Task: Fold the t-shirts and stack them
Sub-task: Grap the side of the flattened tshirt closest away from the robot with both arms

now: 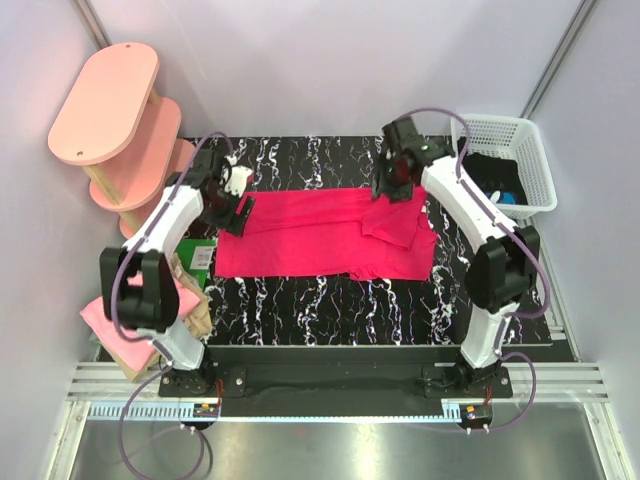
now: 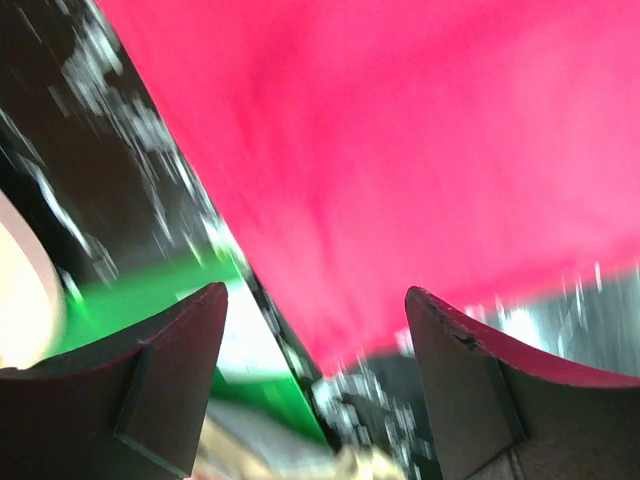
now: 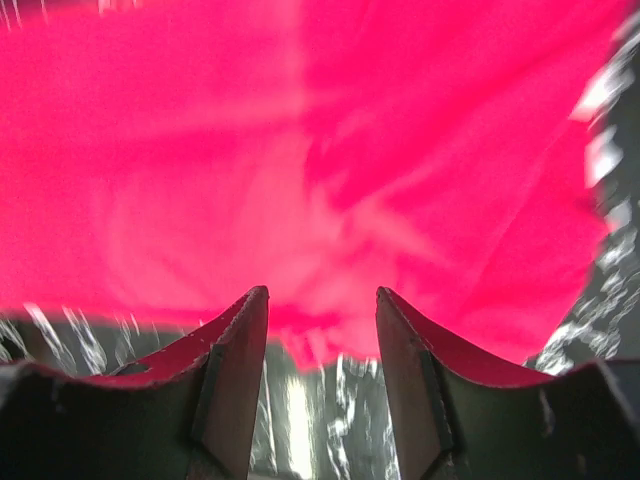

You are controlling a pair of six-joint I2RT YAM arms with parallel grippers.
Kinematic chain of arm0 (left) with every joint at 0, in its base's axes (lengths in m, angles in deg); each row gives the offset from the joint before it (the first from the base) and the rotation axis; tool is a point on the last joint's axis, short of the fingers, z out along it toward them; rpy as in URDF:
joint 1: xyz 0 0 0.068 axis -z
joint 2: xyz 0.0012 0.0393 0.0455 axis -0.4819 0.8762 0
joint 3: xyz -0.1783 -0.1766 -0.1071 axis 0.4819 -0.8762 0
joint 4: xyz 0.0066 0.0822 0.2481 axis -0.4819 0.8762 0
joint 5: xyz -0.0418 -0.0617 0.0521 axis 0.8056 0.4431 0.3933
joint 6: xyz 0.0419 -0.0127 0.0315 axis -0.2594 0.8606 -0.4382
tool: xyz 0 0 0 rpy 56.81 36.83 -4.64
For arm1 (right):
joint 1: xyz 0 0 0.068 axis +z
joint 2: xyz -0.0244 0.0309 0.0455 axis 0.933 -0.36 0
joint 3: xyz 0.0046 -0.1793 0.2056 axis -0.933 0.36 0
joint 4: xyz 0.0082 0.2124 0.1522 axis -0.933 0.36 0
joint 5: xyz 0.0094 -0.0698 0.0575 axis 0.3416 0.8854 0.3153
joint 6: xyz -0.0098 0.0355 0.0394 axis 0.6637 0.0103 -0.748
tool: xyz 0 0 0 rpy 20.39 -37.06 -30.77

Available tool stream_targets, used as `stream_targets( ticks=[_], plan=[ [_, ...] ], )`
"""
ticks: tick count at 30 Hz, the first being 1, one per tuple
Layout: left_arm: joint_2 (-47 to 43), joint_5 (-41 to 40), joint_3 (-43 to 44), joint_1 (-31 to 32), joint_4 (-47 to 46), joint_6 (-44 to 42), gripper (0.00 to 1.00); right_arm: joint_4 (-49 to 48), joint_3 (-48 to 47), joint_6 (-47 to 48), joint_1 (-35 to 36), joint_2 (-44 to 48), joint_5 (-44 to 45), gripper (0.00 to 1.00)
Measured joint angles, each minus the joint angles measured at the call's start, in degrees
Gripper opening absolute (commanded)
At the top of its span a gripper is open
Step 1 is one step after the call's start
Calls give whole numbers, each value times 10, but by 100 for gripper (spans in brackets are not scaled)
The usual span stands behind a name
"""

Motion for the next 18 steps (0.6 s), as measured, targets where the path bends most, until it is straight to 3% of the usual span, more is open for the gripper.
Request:
stream_targets(
  ticks=[8,14,18],
  plan=[
    [-196,10,-194,0,16,-33,77,-56,308,-7,97,85,29,54],
    [-203,9,-243,0,-1,-35,77,-57,412,-34,193,155,76,55],
    [-188,7,-270,0,-33,-29,77,-62,444,-55,218,208,98,56]
  ],
)
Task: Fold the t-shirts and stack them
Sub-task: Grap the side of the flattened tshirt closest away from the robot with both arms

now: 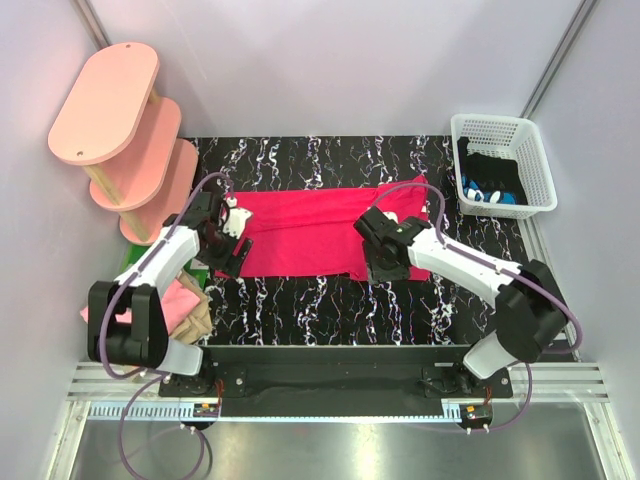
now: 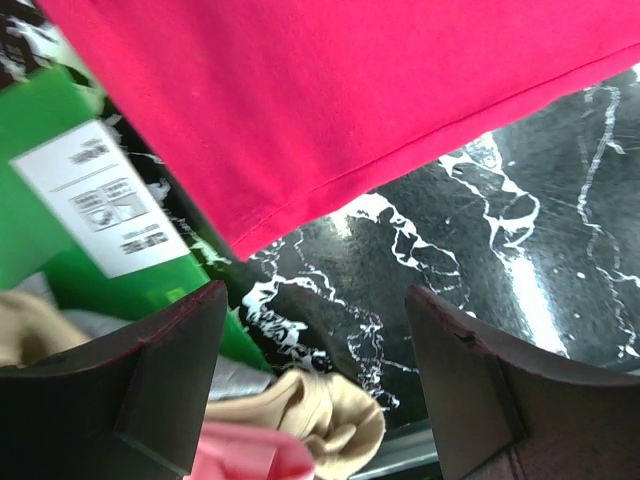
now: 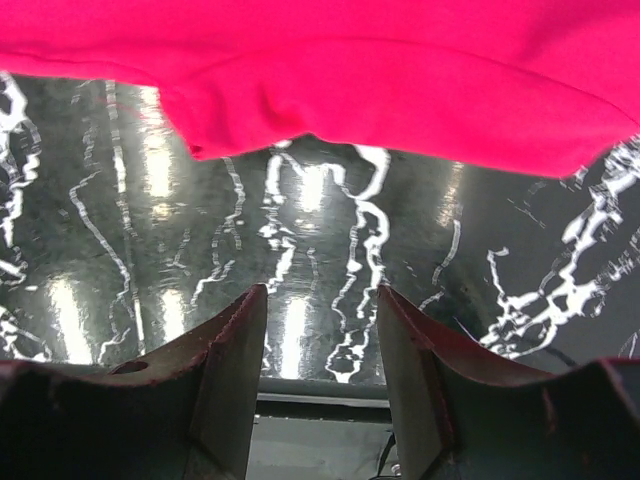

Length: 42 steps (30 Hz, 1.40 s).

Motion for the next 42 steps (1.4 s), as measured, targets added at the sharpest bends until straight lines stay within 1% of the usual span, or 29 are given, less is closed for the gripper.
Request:
stream_targets(
  ticks=[3,9,14,20,23,25,27,28,30,33,34,37,40,42],
  plan=[
    [25,-5,-14,0,-17,5,77,-4,21,-17,-2,19,18,57],
    [50,-13,-25,0,-36,13,77,-24,28,-29,-2,13,23,56],
    [51,-17,-26,0,-48,20,78,-49,28,-31,6,-25,45,57],
    [50,-34,-40,0,-56,20,77,-66,17,-24,21,-80,59,57],
    [51,-45,-41,0,-63,19,73,-69,-12,-15,33,-117,63,57],
    [54,-50,-41,-1,-67,19,59,-72,-27,-11,41,-131,66,57],
    [63,-54,-40,-1,-72,20,47,-75,-40,-7,48,-141,68,57],
    [69,-55,-39,-2,-73,20,39,-77,-44,-5,51,-144,69,57],
    [79,-56,-37,-2,-75,21,37,-79,-49,-3,55,-147,72,57],
    [95,-56,-30,-3,-76,21,40,-79,-52,0,57,-150,76,57],
    [99,-56,-28,-3,-77,21,44,-79,-53,2,57,-153,78,57],
    [104,-56,-23,-3,-79,23,49,-79,-58,8,57,-163,82,56],
    [105,-56,-20,-3,-82,23,48,-78,-65,12,57,-173,87,55],
    [105,-56,-20,-3,-85,23,41,-79,-73,15,57,-182,90,53]
  ],
)
